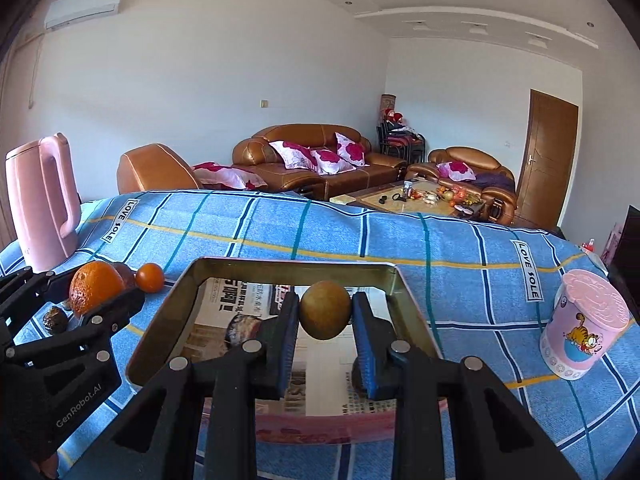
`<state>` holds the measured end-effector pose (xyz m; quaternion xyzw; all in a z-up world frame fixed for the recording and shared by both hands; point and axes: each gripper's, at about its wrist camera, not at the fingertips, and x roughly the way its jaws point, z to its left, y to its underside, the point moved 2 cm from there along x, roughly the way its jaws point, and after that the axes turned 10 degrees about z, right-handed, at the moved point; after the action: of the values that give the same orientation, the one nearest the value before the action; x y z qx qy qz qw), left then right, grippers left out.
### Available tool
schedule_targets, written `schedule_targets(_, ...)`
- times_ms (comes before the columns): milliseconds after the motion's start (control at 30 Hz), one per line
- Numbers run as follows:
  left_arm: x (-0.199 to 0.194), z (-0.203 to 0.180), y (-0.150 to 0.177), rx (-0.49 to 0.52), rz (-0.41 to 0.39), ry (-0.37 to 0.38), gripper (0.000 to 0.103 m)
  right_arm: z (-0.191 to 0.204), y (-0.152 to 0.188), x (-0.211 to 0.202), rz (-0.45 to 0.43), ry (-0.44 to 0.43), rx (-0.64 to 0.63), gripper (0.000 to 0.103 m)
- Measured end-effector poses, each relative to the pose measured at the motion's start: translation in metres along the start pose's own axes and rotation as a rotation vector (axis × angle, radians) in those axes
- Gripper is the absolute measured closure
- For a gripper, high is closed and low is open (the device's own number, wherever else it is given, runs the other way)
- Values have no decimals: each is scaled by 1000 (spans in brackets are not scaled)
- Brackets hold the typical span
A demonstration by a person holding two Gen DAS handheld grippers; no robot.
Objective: Organize fruits
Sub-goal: 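Release the orange into the pink tin while the right tool releases its fruit there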
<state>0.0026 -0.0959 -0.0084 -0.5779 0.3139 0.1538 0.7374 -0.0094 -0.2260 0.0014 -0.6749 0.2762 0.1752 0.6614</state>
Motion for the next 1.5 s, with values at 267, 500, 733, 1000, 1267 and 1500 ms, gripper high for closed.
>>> schedule_targets(267, 14, -31, -15, 8, 23, 67, 55, -35, -3, 9, 17, 45, 53, 74)
schedule_targets(500, 30, -46, -26, 10, 59, 114, 55, -45, -7, 17, 24, 81, 52, 74)
schedule_targets(733, 43, -52, -29, 17, 114, 168, 55, -45, -12, 30, 67, 51, 42, 74)
schedule_targets(1000, 50, -50, -27, 3, 154, 202, 55, -37, -13, 46, 136, -22, -1, 74)
schedule_targets(1267, 51, -49, -27, -2, 155, 203, 55, -33, -13, 57, 188, -89, -8, 74)
schedule_targets(1500, 50, -45, -27, -14, 150, 207, 55, -33, -8, 57, 197, -140, 4, 74)
